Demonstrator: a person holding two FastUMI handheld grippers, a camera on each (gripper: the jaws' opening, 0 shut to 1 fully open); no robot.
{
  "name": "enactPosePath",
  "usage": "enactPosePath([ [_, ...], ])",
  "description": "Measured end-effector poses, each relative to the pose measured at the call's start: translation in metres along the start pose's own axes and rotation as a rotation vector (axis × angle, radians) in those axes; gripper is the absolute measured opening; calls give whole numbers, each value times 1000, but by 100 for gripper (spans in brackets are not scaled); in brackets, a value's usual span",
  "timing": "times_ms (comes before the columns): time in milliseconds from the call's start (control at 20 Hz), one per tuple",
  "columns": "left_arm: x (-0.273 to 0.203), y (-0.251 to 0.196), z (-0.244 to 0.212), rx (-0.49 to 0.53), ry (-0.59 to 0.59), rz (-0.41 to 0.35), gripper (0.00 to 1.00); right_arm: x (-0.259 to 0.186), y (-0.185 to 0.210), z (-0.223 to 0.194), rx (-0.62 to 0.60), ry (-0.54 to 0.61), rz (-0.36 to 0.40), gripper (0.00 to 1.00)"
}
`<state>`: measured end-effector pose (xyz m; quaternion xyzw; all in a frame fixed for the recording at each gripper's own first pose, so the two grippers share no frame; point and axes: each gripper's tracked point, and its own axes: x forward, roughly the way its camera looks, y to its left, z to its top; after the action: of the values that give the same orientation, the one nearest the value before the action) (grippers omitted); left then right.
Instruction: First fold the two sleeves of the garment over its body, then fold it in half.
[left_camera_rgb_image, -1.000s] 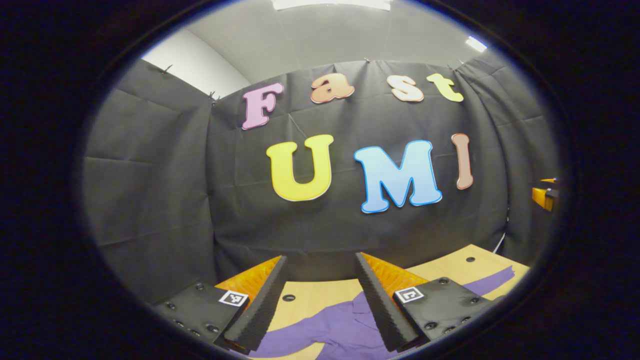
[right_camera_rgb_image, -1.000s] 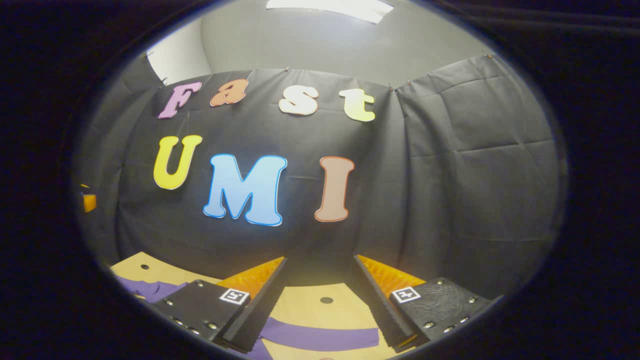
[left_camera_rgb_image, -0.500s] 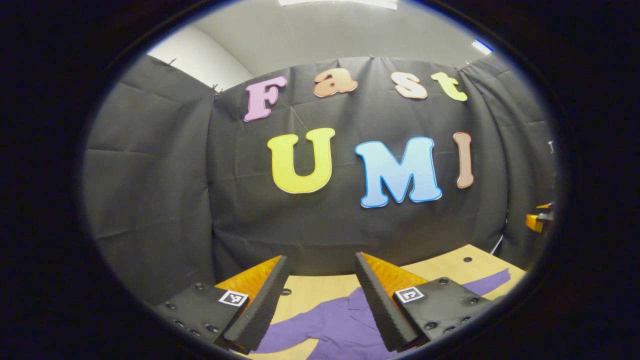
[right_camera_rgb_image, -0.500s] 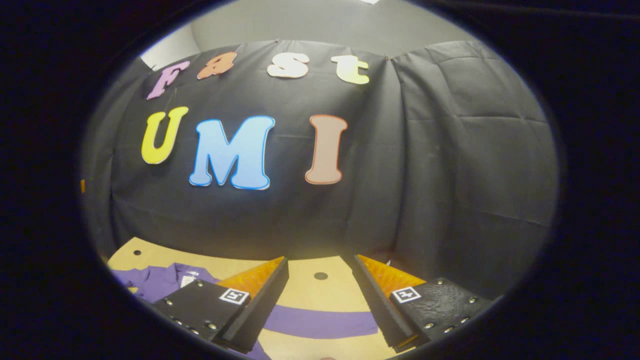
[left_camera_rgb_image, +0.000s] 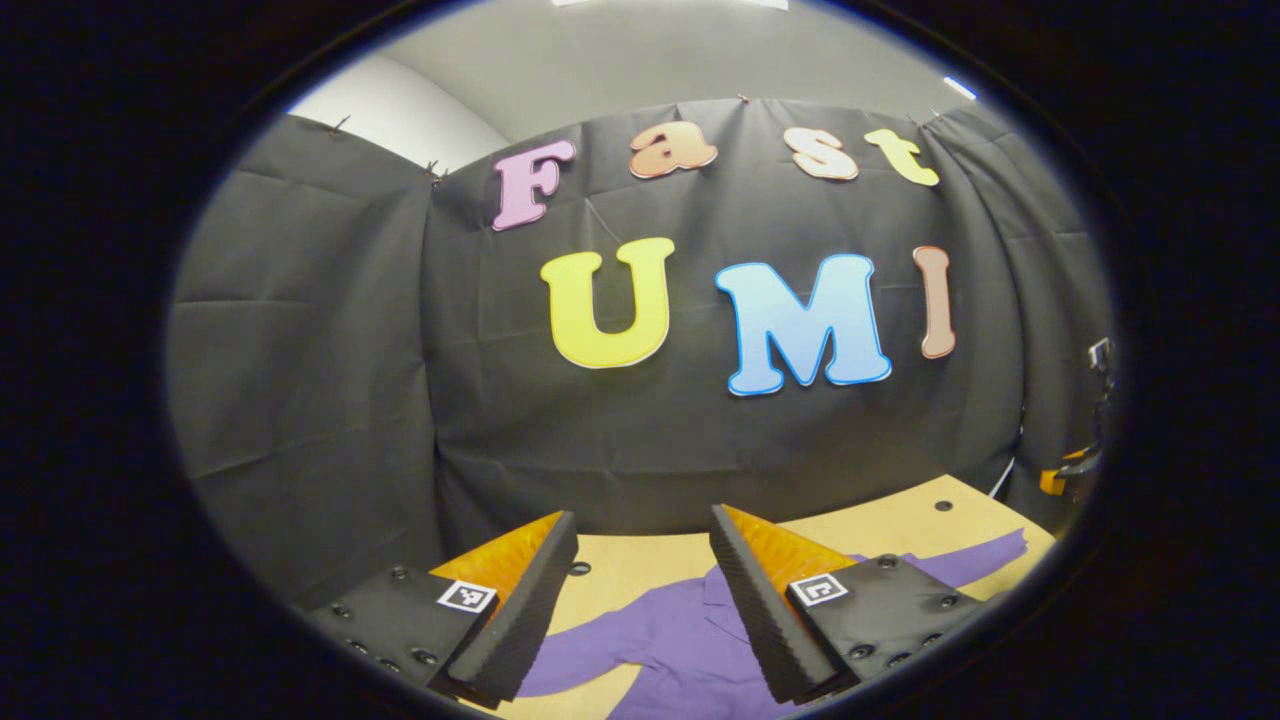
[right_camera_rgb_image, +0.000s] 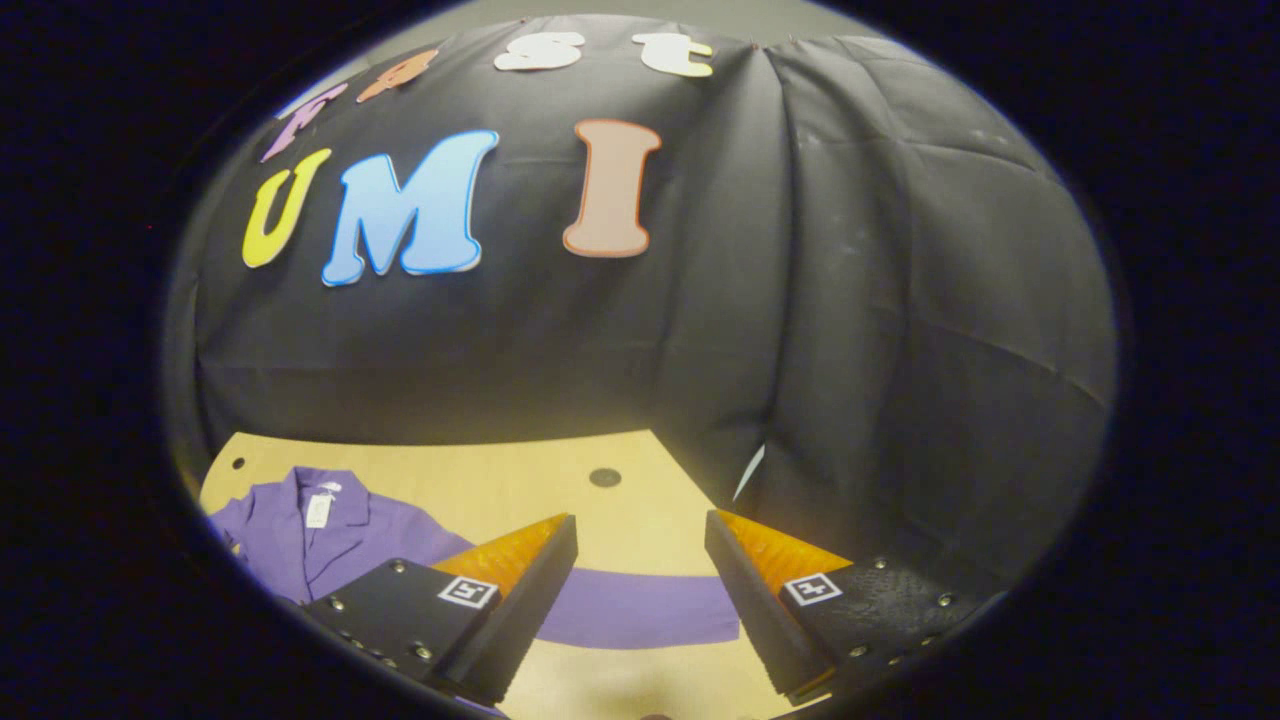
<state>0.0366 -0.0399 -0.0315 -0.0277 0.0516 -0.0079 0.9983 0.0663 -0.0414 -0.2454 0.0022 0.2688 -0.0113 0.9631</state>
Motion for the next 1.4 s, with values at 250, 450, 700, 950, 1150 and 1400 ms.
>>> enactPosePath([
  [250,5,-4,-9,-1,31,12,93,44,-24,-75,55,185,-45,89],
  [450,10,-6,-18,-7,60,25,93,68,-44,-121,50,310,-80,89],
  [700,16,-8,-29,-24,91,40,94,90,-68,-166,107,447,-143,89],
  [950,18,-3,-42,-44,125,70,93,98,-78,-181,167,539,-144,89],
  [1150,16,2,-53,-60,150,91,93,99,-68,-186,146,588,-123,96],
  [1400,12,9,-68,-73,175,109,93,101,-71,-192,177,681,-83,96],
])
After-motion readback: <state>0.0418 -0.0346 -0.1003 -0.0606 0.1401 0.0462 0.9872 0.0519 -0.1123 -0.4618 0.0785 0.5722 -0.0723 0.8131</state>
